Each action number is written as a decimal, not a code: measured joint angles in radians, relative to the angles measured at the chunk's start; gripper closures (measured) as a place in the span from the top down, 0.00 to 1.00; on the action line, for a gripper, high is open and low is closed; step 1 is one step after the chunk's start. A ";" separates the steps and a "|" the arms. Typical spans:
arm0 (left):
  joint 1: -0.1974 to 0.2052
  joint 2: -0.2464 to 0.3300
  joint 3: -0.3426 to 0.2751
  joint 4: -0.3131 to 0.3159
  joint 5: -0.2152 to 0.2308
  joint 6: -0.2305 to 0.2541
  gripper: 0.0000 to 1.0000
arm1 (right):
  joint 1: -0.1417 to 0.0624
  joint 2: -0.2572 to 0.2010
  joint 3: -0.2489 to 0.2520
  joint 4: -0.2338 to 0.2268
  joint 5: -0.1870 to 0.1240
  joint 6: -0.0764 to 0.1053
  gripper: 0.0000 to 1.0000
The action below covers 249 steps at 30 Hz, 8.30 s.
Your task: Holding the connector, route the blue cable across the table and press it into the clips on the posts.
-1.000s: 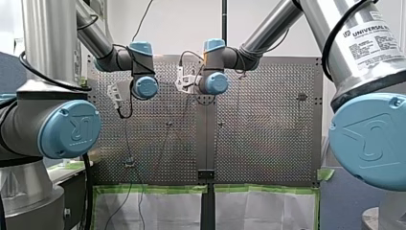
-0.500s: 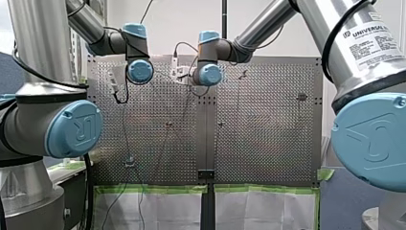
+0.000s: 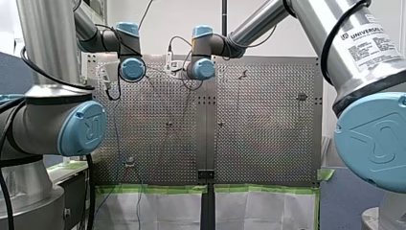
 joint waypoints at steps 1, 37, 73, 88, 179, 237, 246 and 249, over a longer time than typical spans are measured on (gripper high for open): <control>0.010 -0.010 0.002 0.006 0.011 0.002 0.00 | 0.000 0.004 -0.007 0.004 0.000 0.002 0.00; 0.098 -0.201 0.144 0.100 0.142 -0.049 0.00 | -0.028 0.134 -0.202 0.067 -0.016 0.027 0.00; 0.191 -0.352 0.201 0.146 0.290 -0.140 0.05 | -0.059 0.151 -0.222 0.067 -0.014 0.027 0.00; 0.183 -0.292 0.194 0.030 0.272 -0.229 1.00 | -0.054 0.152 -0.227 0.085 -0.006 0.022 0.00; 0.011 -0.255 0.323 -0.190 0.345 0.170 1.00 | -0.058 0.154 -0.231 0.124 0.027 0.020 0.00; -0.015 -0.277 0.132 -0.076 0.328 0.075 0.00 | -0.058 0.167 -0.089 0.163 0.033 0.022 0.00; -0.020 -0.342 0.050 -0.014 0.317 0.055 0.00 | -0.062 0.169 -0.039 0.161 0.035 0.024 0.00; -0.018 -0.361 0.025 0.000 0.311 0.050 0.00 | -0.067 0.172 -0.021 0.159 0.034 0.022 0.00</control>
